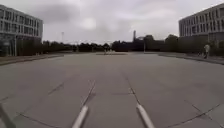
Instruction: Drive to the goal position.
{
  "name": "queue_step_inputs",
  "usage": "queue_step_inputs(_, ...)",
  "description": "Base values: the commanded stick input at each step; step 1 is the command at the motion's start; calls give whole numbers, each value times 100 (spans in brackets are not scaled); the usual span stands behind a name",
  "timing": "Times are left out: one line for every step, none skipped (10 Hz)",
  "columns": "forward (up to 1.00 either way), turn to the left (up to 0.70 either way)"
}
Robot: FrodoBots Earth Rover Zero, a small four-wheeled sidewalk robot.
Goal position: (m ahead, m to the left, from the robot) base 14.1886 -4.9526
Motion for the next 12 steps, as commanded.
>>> queue_step_inputs(100, 0)
queue_step_inputs(100, 0)
queue_step_inputs(100, 0)
queue_step_inputs(100, 0)
queue_step_inputs(100, 0)
queue_step_inputs(100, 0)
queue_step_inputs(100, 0)
queue_step_inputs(100, 0)
queue_step_inputs(100, 0)
queue_step_inputs(100, 13)
queue_step_inputs(100, 27)
queue_step_inputs(100, 27)
